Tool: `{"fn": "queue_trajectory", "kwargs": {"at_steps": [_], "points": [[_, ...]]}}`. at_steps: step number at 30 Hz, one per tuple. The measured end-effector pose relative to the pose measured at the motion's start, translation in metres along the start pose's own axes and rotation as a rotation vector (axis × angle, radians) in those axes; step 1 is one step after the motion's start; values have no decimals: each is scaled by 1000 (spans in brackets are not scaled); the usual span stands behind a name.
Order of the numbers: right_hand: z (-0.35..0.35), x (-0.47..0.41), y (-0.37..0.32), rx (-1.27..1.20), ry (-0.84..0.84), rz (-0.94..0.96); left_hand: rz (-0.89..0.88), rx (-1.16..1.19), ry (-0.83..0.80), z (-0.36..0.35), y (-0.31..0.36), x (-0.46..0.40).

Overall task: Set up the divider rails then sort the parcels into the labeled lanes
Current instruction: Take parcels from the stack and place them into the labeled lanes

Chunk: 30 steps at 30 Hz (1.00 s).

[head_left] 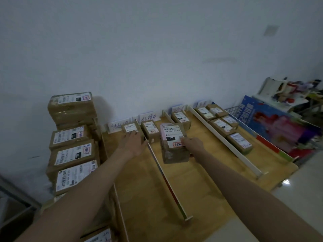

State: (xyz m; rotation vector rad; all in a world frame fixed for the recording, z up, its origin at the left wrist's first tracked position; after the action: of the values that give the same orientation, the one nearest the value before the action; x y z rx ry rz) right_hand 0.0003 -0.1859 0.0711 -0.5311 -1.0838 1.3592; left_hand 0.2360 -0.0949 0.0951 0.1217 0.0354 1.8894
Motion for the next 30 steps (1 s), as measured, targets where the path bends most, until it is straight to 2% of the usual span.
{"fn": "queue_trajectory", "kwargs": {"at_steps": [9,17,24,30], "points": [[96,-37,67,-2,80,-79,-88,-49,-13,-24,105,-27],[209,-104,139,18,59,-91,-115,-79,0,-64,249,-56],[281,-145,185,-14,6,-38,-15,-78,8,-94,333,-72],[312,-178,200,59,-31,-27,54,-103,0,-101,361,-82]]}}
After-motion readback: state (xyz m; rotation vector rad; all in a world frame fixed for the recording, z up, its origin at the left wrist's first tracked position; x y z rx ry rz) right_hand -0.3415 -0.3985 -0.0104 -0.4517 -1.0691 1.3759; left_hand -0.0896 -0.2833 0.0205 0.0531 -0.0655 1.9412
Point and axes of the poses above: each hand's wrist, its own x-axis away from the middle knuckle, its own z-axis out of the back of the hand, y = z × x, the point moved 8 cm from there along -x, towards the middle knuckle, and after that the axes turned 3 degrees about -x, right-handed, at the moved point
